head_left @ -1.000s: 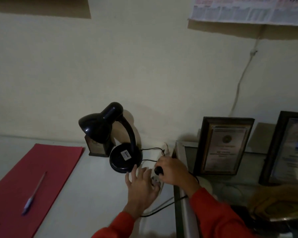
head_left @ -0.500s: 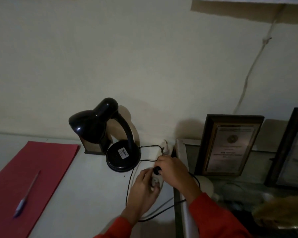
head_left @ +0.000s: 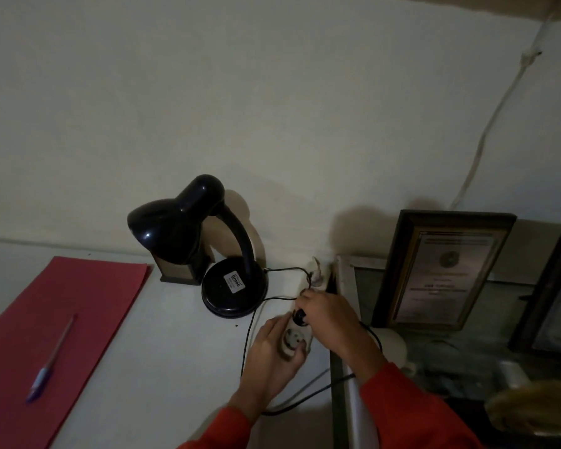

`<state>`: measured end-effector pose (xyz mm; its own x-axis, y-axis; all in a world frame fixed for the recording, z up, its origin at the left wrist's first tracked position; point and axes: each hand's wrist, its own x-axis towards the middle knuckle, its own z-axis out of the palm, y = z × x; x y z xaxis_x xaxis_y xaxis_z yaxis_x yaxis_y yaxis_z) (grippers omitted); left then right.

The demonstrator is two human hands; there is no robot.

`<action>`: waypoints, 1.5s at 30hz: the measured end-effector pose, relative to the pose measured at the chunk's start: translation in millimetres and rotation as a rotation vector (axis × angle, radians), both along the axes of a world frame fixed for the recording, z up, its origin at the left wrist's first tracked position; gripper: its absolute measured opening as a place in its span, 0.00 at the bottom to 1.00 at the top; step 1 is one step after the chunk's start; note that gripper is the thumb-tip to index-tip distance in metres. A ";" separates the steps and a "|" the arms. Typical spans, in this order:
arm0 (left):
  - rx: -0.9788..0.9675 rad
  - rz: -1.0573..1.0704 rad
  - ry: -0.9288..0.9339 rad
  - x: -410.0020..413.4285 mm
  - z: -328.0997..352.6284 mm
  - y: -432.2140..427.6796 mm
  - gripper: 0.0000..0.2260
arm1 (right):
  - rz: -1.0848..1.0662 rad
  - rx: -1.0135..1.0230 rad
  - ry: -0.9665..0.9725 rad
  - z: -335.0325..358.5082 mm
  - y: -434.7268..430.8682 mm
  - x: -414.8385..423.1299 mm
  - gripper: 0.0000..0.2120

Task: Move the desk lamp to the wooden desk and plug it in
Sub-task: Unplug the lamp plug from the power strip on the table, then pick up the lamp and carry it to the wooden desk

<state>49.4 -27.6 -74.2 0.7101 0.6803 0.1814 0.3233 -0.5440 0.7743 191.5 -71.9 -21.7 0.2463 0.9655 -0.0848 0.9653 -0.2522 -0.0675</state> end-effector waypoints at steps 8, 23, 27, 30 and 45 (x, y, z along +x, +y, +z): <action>-0.009 0.015 -0.049 -0.7 -0.3 1.1 0.26 | -0.026 0.109 0.084 3.0 -3.8 -1.1 0.07; -0.003 0.027 0.002 -18.8 20.2 17.9 0.11 | -0.104 0.680 0.505 11.8 -9.6 5.1 0.08; 0.040 0.209 -0.120 -21.3 26.7 45.2 0.08 | -0.137 0.850 0.680 14.6 -5.8 -0.3 0.09; 0.129 0.359 -0.026 -13.5 18.2 67.3 0.16 | -0.170 0.866 0.716 10.7 -4.0 -6.4 0.09; 0.301 0.251 0.461 -2.5 -23.3 93.1 0.30 | -0.154 0.728 0.611 4.3 -5.1 -5.7 0.11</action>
<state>47.0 65.5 -97.5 0.5858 0.8038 0.1037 0.7357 -0.5811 0.3481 185.8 -77.0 -17.3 0.4866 0.7932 0.3662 0.6711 -0.0710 -0.7379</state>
